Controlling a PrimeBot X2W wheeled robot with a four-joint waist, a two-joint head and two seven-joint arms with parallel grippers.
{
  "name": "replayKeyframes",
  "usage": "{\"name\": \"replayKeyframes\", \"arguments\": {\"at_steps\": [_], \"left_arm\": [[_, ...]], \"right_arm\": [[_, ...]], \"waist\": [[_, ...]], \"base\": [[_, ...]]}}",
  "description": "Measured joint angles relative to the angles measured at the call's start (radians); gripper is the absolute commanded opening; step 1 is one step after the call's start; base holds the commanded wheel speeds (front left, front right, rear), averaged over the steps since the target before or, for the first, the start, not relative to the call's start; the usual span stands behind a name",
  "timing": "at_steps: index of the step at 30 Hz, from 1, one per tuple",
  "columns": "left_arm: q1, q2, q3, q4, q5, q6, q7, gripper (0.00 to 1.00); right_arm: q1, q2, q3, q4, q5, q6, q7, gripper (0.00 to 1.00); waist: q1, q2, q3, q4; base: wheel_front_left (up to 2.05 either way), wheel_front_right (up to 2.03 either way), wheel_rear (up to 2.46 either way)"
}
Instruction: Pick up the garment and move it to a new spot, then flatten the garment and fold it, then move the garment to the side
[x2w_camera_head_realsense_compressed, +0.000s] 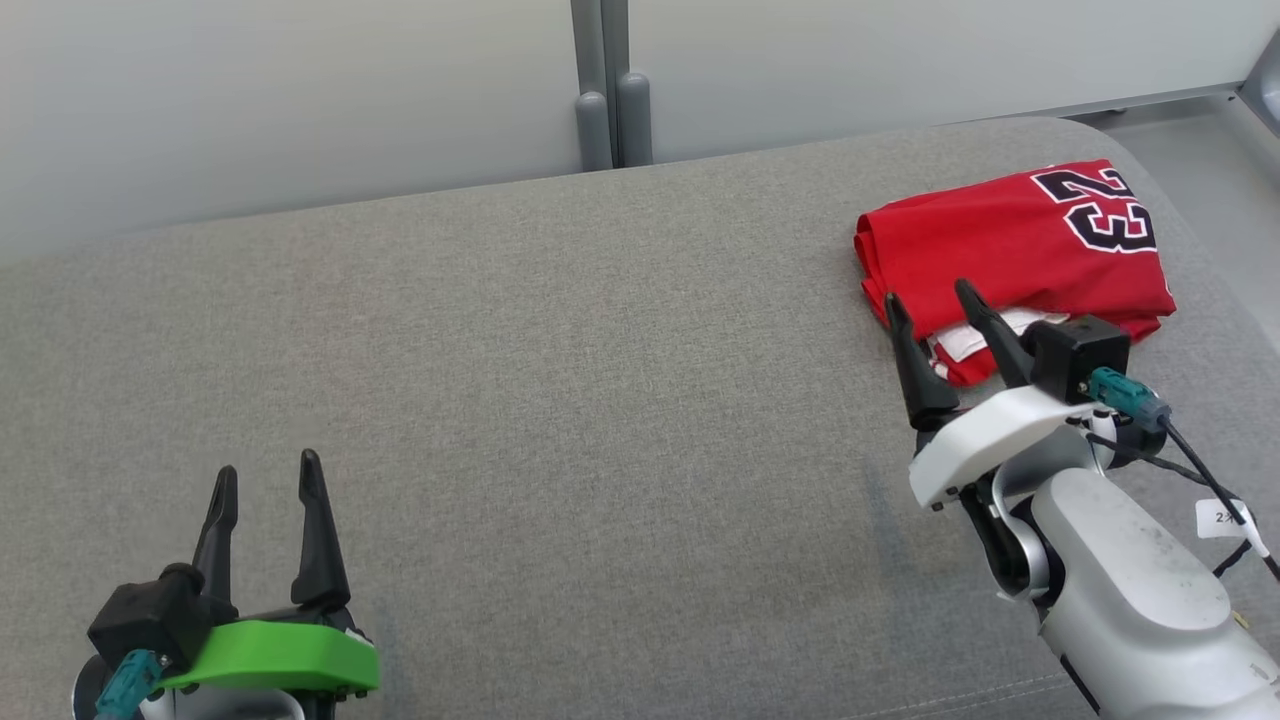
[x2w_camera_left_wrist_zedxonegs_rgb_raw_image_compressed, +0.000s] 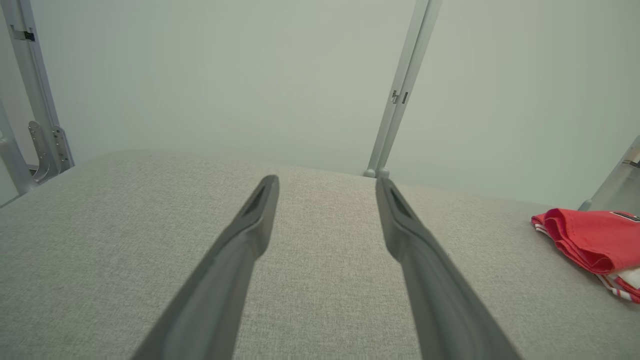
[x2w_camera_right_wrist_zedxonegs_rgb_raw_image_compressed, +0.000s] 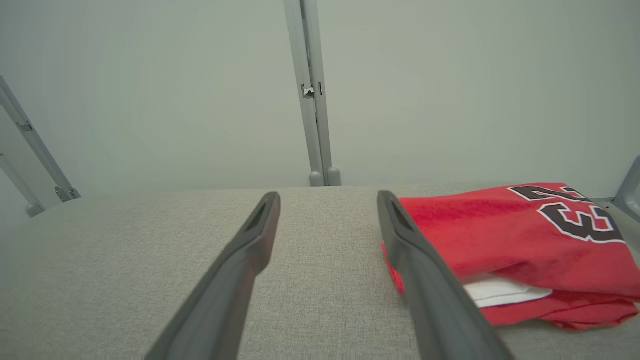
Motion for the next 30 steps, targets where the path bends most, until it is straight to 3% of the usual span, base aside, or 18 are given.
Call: {"name": "replayKeyframes", "arguments": {"at_steps": [17, 30], "left_arm": [[0.050, -0.014, 0.030, 0.049, 0.000, 0.000, -0.006, 1.00], [0.064, -0.016, 0.036, 0.052, 0.003, 0.000, -0.006, 1.00]], "right_arm": [[0.146, 0.044, -0.111, -0.098, -0.084, -0.001, 0.000, 1.00], [0.223, 0.073, -0.139, -0.128, -0.131, -0.001, 0.000, 1.00]], "waist": [[0.0000, 0.0000, -0.030, -0.007], [0.0000, 0.0000, -0.047, -0.002]], "base": [[0.00, 0.00, 0.00], [0.00, 0.00, 0.00]]}}
